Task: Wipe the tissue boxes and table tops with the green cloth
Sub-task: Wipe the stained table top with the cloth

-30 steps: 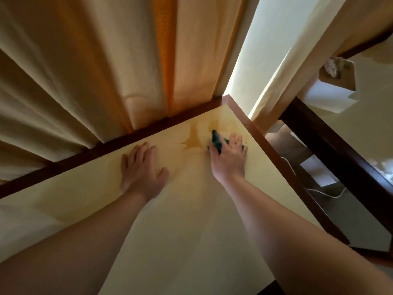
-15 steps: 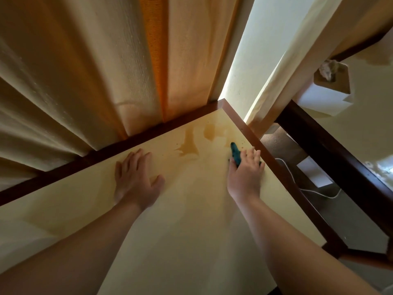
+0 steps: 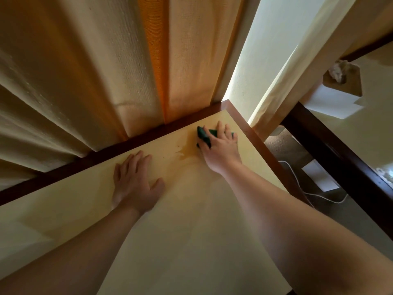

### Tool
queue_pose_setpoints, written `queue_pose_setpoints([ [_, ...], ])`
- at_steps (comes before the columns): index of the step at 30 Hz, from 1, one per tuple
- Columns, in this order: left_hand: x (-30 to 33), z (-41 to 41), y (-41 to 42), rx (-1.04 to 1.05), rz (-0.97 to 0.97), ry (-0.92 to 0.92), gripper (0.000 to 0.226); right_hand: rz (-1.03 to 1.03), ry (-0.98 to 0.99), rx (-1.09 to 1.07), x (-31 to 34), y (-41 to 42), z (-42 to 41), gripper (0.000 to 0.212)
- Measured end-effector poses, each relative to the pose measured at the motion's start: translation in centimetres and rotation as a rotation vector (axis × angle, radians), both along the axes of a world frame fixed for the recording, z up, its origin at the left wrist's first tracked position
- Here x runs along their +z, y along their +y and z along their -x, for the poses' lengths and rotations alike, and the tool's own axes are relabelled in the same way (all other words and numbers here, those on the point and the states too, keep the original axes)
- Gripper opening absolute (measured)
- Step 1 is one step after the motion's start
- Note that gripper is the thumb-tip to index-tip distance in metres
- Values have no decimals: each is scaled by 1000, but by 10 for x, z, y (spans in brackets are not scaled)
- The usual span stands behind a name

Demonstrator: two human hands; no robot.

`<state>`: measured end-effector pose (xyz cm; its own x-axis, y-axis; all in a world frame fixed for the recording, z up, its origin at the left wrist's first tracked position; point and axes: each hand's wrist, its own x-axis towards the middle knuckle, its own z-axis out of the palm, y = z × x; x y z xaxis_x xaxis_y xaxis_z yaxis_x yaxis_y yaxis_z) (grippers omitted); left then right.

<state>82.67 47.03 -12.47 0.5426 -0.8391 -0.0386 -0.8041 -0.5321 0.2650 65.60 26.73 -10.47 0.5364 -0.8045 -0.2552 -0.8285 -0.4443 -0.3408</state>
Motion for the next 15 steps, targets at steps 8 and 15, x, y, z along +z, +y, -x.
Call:
queue_pose_setpoints([
  [8, 1, 0, 1, -4, -9, -2, 82, 67, 93, -82, -8, 49, 70, 61],
  [15, 0, 0, 1, 3, 24, 3, 81, 45, 2, -432, -5, -14, 20, 62],
])
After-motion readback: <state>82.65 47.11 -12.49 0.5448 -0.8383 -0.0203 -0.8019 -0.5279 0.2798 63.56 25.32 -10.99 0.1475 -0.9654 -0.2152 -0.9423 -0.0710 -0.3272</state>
